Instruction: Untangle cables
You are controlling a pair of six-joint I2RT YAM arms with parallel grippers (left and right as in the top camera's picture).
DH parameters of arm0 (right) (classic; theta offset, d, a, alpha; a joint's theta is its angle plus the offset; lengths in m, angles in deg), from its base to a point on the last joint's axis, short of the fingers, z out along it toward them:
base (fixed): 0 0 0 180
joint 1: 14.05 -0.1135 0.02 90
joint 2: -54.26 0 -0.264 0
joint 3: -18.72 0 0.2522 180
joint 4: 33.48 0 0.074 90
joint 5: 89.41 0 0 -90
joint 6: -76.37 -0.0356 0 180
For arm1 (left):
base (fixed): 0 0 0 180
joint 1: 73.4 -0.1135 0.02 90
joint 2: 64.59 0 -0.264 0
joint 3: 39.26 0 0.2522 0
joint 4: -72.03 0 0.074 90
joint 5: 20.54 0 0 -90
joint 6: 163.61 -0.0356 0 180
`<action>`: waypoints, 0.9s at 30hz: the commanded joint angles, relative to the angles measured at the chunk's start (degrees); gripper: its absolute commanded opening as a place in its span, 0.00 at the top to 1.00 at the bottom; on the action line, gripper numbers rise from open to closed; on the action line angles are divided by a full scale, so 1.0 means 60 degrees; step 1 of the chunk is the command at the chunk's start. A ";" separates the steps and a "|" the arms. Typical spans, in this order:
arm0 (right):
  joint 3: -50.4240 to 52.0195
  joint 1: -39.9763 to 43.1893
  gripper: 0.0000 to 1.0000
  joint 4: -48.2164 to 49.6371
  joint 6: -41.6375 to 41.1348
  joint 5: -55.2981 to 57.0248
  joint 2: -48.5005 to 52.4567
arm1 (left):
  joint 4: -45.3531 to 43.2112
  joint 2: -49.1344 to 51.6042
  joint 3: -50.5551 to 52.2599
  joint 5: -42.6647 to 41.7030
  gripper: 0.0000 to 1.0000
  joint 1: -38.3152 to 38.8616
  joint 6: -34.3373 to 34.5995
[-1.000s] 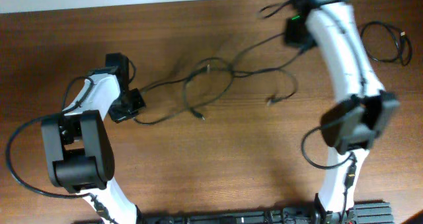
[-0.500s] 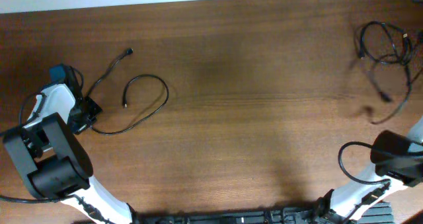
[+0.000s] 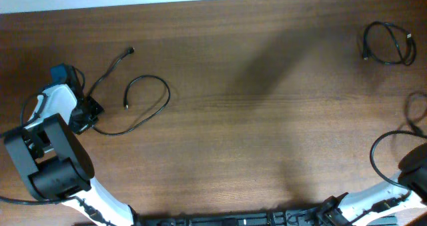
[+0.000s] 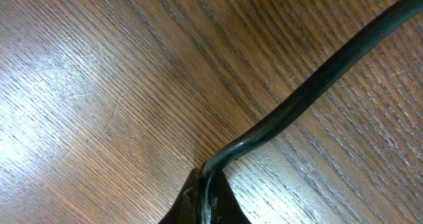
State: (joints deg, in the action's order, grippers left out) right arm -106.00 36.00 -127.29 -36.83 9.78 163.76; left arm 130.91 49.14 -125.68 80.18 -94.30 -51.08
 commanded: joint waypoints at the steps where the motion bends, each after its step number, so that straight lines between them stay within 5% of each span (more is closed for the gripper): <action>1: 0.1934 -0.0466 0.96 0.1351 0.0076 -0.0455 -0.0047 | -0.0149 0.0707 0.0390 -0.1406 1.00 0.0149 0.0022; 2: 0.2455 -0.0528 0.96 0.1843 0.0076 -0.0463 -0.0047 | -0.0131 0.0707 0.0390 -0.1406 1.00 0.0149 0.0022; 3: 0.2841 -0.0535 0.75 0.2248 0.0076 -0.0463 -0.0047 | -0.0117 0.0707 0.0390 -0.1417 1.00 0.0149 0.0018; 5: 0.2798 -0.0503 0.14 0.2342 0.0076 -0.0430 -0.0047 | -0.0233 0.0707 0.0390 -0.2029 1.00 0.0149 -0.0798; 6: 0.2419 -0.0393 0.01 0.2087 0.0076 -0.0386 -0.0066 | -0.0412 0.0703 0.0390 -0.2932 1.00 0.0149 -0.1738; 15: -0.0685 -0.0612 0.01 0.0160 0.0084 -0.0652 -0.0896 | -0.0958 0.0703 0.0317 -0.5293 1.00 0.0240 -0.2732; 21: -0.0543 -0.3330 0.01 0.0055 0.1617 -0.4211 -0.1286 | -0.0951 0.0685 -0.0696 -0.9879 1.00 0.1337 -0.3687; 23: -0.0484 -0.4524 0.01 0.0222 0.1617 -0.4175 -0.1282 | -0.0951 0.0685 -0.0933 -0.9952 1.00 0.2080 -0.3657; 27: -0.0470 -0.7337 0.01 0.0867 0.1526 -0.4153 -0.1086 | -0.0878 0.0659 -0.1049 -0.7559 1.00 0.3759 -0.3650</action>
State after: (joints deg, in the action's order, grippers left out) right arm -109.19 -1.20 -122.79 -28.09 -13.97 156.74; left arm 125.17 53.03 -131.21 27.83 -76.40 -71.59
